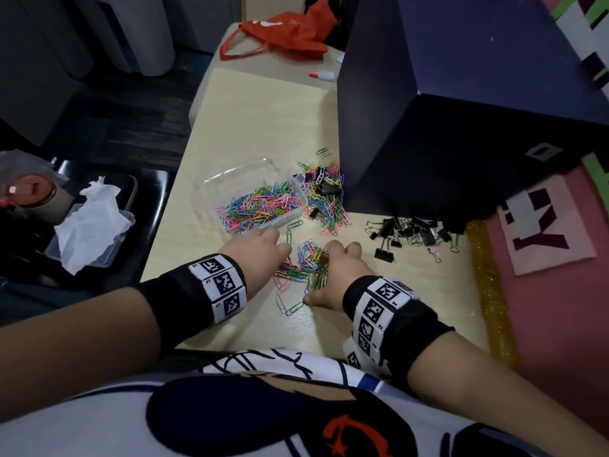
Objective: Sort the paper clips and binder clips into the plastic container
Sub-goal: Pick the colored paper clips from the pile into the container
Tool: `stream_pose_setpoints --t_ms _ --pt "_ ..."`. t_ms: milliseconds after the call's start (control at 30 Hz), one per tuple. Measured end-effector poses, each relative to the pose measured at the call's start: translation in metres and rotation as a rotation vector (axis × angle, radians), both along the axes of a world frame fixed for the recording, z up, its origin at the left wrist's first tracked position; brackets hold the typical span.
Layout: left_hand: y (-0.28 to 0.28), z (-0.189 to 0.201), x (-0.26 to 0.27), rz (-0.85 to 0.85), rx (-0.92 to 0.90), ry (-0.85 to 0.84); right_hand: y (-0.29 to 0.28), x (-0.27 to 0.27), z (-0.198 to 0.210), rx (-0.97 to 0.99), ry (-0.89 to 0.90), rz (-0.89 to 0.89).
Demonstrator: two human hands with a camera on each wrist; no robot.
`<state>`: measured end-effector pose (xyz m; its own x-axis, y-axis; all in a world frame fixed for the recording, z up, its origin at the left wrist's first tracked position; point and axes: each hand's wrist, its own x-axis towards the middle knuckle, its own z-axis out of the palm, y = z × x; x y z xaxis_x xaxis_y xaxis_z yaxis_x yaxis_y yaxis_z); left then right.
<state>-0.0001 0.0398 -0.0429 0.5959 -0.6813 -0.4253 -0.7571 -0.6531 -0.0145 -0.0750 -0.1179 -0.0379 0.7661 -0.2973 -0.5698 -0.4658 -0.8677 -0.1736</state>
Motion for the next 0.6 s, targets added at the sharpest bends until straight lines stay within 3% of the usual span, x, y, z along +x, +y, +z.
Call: stream_pose_setpoints --t_ms 200,600 --pt "-0.001 0.004 0.004 0.06 -0.019 0.028 0.011 0.011 -0.008 0.099 -0.142 0.172" --pt "0.003 0.011 0.015 0.13 -0.149 0.056 -0.002 0.039 0.006 0.078 -0.169 0.121"
